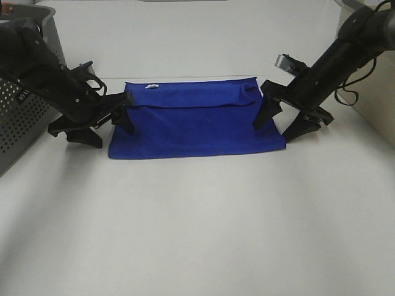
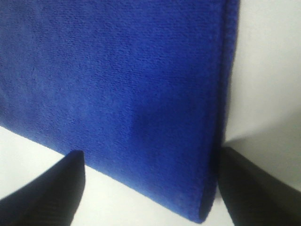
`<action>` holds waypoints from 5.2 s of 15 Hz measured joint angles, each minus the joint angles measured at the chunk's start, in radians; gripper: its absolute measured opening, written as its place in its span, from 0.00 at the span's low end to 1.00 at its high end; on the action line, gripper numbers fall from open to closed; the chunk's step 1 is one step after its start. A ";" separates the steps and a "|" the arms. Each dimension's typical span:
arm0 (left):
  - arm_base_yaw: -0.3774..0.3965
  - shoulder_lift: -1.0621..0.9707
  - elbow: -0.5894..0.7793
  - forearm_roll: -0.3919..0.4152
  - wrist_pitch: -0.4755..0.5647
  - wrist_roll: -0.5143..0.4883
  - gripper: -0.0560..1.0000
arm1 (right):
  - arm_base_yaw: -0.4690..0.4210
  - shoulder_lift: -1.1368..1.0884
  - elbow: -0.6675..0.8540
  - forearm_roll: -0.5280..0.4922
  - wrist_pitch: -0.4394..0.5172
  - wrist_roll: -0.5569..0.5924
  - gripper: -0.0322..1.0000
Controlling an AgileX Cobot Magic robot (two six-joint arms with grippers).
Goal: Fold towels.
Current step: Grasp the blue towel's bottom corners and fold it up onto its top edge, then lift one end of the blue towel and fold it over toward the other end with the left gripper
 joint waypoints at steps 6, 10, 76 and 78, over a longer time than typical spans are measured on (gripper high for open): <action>-0.047 0.026 0.000 -0.035 -0.029 0.002 0.43 | 0.054 0.006 0.007 0.011 -0.073 0.039 0.47; -0.047 0.027 0.000 -0.016 -0.028 0.002 0.07 | 0.052 0.008 0.010 -0.054 -0.092 0.098 0.03; -0.040 -0.048 -0.478 0.387 0.433 -0.294 0.13 | 0.042 -0.169 0.062 -0.145 -0.124 0.140 0.83; -0.095 -0.045 -0.582 0.357 0.508 -0.315 0.13 | 0.042 -0.169 0.062 -0.138 -0.109 0.140 0.83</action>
